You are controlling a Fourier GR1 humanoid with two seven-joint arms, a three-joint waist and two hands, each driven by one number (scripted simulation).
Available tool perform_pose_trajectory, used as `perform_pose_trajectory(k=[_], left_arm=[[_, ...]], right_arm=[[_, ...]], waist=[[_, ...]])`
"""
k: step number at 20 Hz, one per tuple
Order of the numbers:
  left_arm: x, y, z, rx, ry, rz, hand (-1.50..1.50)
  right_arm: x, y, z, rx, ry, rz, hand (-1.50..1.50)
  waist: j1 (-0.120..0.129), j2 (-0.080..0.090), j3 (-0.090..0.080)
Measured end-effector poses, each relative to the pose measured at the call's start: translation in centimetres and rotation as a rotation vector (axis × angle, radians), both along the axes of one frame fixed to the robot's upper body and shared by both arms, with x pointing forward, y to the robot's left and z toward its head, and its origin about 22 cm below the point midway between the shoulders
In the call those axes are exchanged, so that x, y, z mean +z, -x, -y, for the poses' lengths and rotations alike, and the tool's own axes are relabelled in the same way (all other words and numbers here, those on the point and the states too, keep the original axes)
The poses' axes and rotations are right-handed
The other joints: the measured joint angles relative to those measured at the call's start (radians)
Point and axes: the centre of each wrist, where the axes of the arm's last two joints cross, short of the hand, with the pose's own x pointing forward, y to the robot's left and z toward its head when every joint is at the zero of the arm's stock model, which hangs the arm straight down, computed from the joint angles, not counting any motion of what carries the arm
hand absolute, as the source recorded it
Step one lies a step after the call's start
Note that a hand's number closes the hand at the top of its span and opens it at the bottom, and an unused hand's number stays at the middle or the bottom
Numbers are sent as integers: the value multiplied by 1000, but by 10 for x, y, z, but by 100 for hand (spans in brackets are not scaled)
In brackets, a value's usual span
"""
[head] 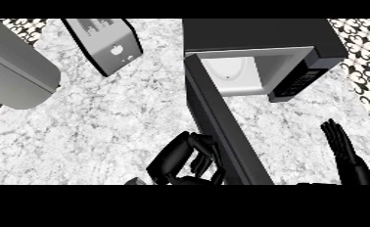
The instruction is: Pick up the milk, place it into the microwave and close the microwave
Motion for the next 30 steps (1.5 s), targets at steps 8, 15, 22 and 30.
perform_pose_trajectory(k=[8, 15, 22, 30], left_arm=[[-41, -2, 24, 64, 0, 73, 150], [-58, -7, 37, 99, 7, 63, 150], [-49, -16, 49, 121, 41, 52, 150], [-30, -31, 58, 246, 139, 79, 150]], right_arm=[[37, 9, 2, 82, -52, 72, -150], [72, 11, -4, 164, -91, 118, -150], [108, 3, -13, 270, -113, 153, -150], [142, -4, -11, 364, -84, 163, -150]], waist=[[-24, 6, -2], [-54, 13, -3], [-95, 23, -4], [-137, 31, -5]])
